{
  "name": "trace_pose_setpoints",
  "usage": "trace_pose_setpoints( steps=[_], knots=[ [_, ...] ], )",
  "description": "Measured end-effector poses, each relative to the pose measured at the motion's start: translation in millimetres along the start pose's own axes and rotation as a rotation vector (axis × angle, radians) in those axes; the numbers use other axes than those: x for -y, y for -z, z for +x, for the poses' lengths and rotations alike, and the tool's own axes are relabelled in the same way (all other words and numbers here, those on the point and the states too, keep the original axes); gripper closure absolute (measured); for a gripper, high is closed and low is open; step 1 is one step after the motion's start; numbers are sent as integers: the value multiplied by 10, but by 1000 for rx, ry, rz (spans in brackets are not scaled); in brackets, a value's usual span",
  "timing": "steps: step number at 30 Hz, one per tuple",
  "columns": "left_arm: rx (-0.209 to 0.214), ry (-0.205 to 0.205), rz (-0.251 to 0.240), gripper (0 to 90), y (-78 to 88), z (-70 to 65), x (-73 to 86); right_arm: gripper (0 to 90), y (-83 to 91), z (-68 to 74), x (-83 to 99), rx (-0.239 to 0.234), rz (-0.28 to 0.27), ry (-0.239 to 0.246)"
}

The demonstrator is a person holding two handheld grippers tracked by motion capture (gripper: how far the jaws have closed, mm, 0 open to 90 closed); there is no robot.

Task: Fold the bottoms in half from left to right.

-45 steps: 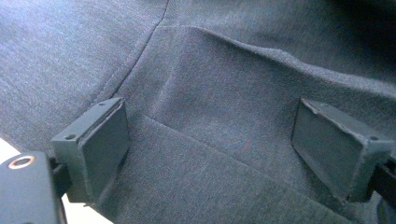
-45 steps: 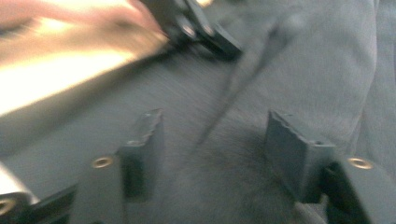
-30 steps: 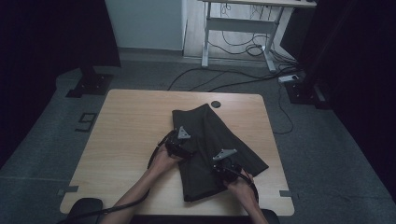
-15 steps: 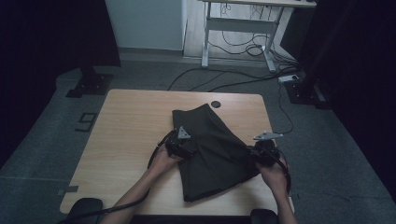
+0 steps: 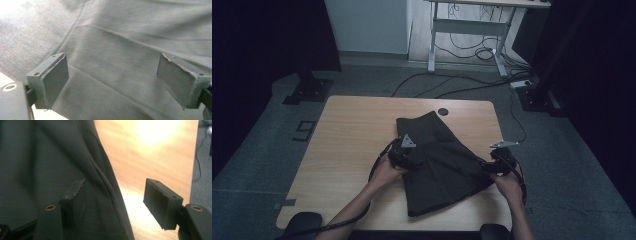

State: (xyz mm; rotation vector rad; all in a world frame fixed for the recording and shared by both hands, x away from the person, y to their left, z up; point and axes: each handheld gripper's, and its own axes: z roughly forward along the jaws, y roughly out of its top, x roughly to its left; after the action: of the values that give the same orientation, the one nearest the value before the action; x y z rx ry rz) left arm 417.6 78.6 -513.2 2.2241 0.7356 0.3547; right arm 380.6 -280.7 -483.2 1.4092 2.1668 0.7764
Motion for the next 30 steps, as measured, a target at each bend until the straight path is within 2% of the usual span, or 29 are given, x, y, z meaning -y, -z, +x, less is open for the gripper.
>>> trace_pose_setpoints(
  steps=[4, 8, 9, 11, 13, 16, 20, 21, 22, 27, 30],
  knots=[
    [16, -21, 15, 83, 115, -180, 119, 330, -253, -103, 153, 14, 50, -37],
    [-10, -38, 52, 74, 75, -275, 279, 302, -388, -158, 305, 19, 90, -26],
    [-26, -50, 70, 73, 41, -287, 314, 304, -396, -169, 334, 12, 73, -41],
    [-19, -28, 61, 70, 5, -272, 365, 319, -390, -180, 370, 1, 60, -70],
    [-9, -4, 59, 70, -3, -239, 387, 350, -374, -161, 389, -14, 56, -63],
    [-14, -1, 71, 70, 14, -189, 401, 363, -334, -102, 419, -36, 64, -43],
    [-15, 26, 86, 71, 65, -50, 453, 364, -263, 41, 461, -73, 88, -2],
    [-15, 26, 86, 71, 65, -50, 453, 364, -240, 104, 472, -83, 95, 14],
    [-11, 47, 94, 71, 97, 37, 485, 364, -222, 159, 479, -89, 102, 28],
    [-29, 77, 116, 72, 211, 267, 571, 355, -154, 484, 502, -138, 117, 113],
    [-42, 107, 107, 76, 279, 371, 648, 337, -144, 656, 518, -181, 111, 131]
  ],
)
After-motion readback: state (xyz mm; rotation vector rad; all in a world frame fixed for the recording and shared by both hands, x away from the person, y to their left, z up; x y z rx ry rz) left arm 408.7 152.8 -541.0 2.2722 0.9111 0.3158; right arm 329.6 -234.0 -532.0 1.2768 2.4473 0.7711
